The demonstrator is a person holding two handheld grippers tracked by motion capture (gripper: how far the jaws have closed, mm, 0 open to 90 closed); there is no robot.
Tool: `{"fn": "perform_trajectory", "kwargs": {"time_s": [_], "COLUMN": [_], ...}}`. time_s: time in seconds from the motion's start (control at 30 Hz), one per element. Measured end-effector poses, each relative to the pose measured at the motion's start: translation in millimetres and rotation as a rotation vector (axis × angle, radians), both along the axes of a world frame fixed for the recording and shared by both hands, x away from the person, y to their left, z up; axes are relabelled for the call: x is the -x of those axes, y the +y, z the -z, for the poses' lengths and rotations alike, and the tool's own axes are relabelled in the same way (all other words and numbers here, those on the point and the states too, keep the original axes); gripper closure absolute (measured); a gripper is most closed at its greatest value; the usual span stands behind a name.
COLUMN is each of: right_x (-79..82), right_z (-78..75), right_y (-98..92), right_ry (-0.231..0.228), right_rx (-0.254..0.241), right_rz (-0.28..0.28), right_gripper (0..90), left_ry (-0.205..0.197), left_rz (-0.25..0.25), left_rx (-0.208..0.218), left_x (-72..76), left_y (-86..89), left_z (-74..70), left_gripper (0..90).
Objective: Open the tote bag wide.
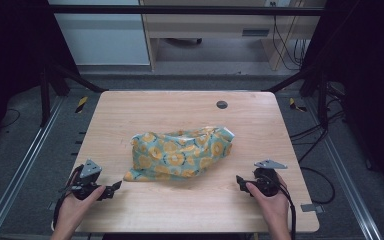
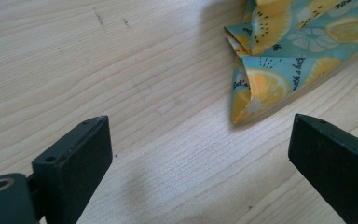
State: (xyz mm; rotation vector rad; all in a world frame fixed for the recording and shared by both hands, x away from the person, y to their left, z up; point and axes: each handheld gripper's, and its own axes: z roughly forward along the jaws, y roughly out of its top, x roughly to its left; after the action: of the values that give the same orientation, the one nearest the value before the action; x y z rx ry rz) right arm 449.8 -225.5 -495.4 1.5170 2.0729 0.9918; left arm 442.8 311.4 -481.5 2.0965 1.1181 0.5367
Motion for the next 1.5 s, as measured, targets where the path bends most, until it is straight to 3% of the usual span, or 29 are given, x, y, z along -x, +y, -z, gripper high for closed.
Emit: {"fn": "perform_trajectory", "kwargs": {"time_s": [0.2, 0.33, 0.4, 0.5, 0.63, 0.73, 0.8, 0.93, 1.0, 1.07, 1.13, 1.2, 1.3, 1.5], "right_x": [0.3, -0.8, -1.9, -5.0, -15.8, -30.4, -47.2, -64.1, -87.5, -93.5, -118.7, -124.0, -145.0, -165.8], "right_z": [-4.4, -14.6, -25.2, -50.7, -76.7, -101.1, -121.0, -133.6, -142.9, -144.4, -146.3, -145.9, -141.8, -134.5], "right_y": [3.2, 7.0, 10.4, 21.4, 30.1, 34.7, 40.0, 44.6, 51.0, 52.4, 58.2, 59.7, 63.9, 67.5], "right_ry": [-0.028, -0.057, -0.086, -0.117, -0.101, -0.091, -0.055, -0.025, 0.017, 0.027, 0.070, 0.081, 0.133, 0.213], "right_rx": [0.008, -0.021, -0.024, 0.018, 0.056, 0.083, 0.114, 0.124, 0.123, 0.122, 0.120, 0.122, 0.107, 0.123], "right_rz": [-0.013, -0.009, -0.001, -0.028, -0.065, -0.086, -0.107, -0.118, -0.127, -0.130, -0.129, -0.127, -0.121, -0.121], "right_gripper": [13.7, 20.2, 24.5, 32.0, 33.9, 36.8, 39.3, 41.2, 42.0, 42.3, 43.0, 43.1, 43.9, 45.9], "left_ry": [0.010, -0.009, -0.024, -0.008, 0.007, 0.005, 0.004, 0.005, 0.003, 0.002, 0.003, 0.002, -0.005, -0.006], "left_rz": [0.026, 0.016, 0.007, 0.000, 0.011, 0.015, 0.013, 0.024, 0.030, 0.033, 0.036, 0.046, 0.058, 0.065], "left_rx": [-0.004, 0.011, 0.018, -0.021, -0.066, -0.064, -0.056, -0.067, -0.073, -0.068, -0.071, -0.084, -0.094, -0.131], "left_x": [0.2, -1.5, -2.5, -2.6, 0.9, 3.8, 4.6, 4.0, 4.1, 4.5, 5.0, 6.0, 8.7, 14.6], "left_y": [-7.8, -12.4, -15.6, -23.8, -27.8, -27.1, -26.5, -26.5, -26.3, -26.1, -26.8, -27.7, -29.1, -28.1], "left_z": [-2.5, -6.7, -9.0, -9.8, -8.5, -8.9, -9.3, -9.7, -10.4, -10.8, -10.4, -10.7, -11.4, -11.3], "left_gripper": [5.9, 6.1, 6.4, 7.3, 8.3, 8.3, 8.3, 8.3, 8.3, 8.3, 8.3, 8.3, 8.3, 8.2]}}
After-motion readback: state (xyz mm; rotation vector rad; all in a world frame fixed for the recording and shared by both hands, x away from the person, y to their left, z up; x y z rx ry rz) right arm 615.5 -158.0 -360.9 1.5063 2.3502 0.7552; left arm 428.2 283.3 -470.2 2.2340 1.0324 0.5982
